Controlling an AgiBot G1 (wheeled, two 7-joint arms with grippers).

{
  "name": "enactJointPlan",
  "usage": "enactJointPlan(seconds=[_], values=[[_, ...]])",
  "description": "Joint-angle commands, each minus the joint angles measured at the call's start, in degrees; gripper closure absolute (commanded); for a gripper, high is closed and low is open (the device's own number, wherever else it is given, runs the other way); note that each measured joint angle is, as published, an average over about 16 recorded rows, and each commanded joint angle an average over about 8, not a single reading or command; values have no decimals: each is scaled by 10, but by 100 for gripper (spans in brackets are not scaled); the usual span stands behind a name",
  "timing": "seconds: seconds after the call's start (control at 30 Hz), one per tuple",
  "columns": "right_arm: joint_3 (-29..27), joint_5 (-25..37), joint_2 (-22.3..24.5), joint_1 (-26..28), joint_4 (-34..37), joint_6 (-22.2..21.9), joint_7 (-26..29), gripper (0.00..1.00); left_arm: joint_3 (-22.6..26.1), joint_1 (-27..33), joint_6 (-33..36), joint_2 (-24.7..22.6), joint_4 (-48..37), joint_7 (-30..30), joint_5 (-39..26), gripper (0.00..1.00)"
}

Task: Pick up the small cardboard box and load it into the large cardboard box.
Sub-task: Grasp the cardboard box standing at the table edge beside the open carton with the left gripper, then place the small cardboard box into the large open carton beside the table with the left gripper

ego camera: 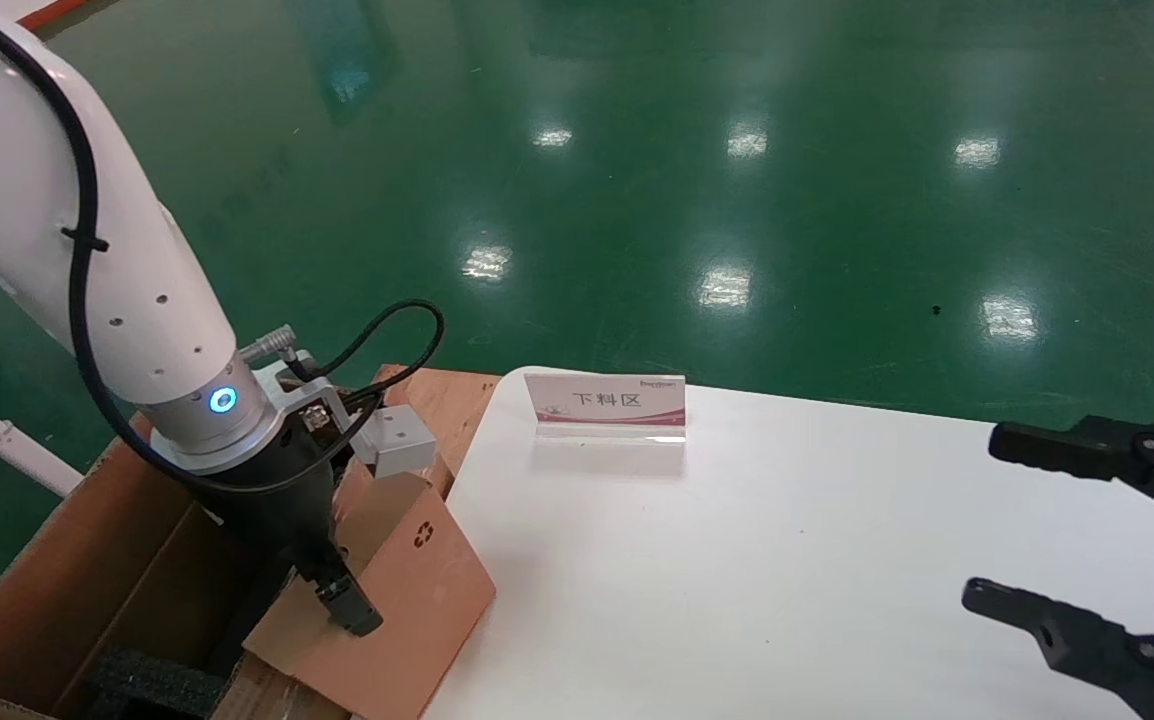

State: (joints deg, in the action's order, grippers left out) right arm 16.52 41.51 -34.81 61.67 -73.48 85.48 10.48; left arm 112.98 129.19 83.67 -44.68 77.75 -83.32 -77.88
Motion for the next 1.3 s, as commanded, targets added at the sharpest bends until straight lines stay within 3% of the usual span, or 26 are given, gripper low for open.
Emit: enactJointPlan(seconds=[0.03, 0.53, 0.97, 1.1, 1.3], values=[[0, 0, 0, 0, 0, 0, 0, 100, 0, 0, 0, 0, 0, 0, 0, 100], [0, 0, 0, 0, 0, 0, 0, 100, -16, 25, 8, 0, -13, 15, 17, 100], [1, 0, 0, 0, 1, 0, 0, 100, -73, 217, 64, 40, -26, 52, 49, 100], [1, 0, 0, 0, 1, 0, -1, 100, -45, 286, 77, 42, -35, 62, 47, 100], [1, -1, 0, 1, 1, 0, -1, 100, 42, 360, 83, 36, -54, 71, 57, 100]])
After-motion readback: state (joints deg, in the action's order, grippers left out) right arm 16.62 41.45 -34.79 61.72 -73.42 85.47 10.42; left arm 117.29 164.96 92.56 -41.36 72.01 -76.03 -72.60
